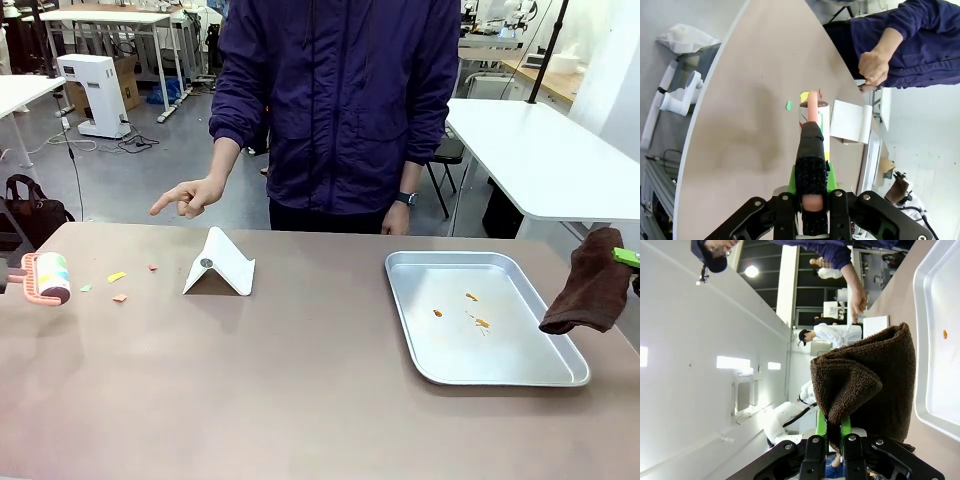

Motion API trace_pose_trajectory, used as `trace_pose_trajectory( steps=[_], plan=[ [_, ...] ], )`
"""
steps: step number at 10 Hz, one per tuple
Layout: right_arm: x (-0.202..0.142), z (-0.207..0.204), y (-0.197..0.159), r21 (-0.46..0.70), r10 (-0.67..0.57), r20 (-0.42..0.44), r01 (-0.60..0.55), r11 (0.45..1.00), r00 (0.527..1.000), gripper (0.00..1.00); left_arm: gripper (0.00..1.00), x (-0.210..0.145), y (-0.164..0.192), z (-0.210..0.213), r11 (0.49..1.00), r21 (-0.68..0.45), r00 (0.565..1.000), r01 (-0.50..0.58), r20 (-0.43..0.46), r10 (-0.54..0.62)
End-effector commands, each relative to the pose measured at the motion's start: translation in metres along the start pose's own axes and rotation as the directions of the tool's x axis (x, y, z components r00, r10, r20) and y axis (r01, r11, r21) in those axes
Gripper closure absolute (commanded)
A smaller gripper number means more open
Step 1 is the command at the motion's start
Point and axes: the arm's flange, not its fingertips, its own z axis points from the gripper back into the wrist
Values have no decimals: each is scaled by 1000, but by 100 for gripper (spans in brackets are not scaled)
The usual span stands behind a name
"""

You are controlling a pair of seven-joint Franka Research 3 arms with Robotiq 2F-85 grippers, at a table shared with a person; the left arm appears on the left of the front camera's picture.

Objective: Clean the surface of the table.
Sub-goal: If a person points to the right, clean the right side of the table with your right hand, and if they point to the left, clean the left side with your left hand.

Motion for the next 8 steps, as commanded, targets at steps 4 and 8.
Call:
trace_pose_trajectory(
  steps=[4,8],
  plan=[
    [2,-1,8,4,-19,12,19,1000,1000,100,78,12,-2,-27,988,133,997,-83,13,82],
    [2,-1,8,4,-19,12,19,1000,1000,100,78,27,14,-54,967,190,984,-171,-13,177]
  ],
)
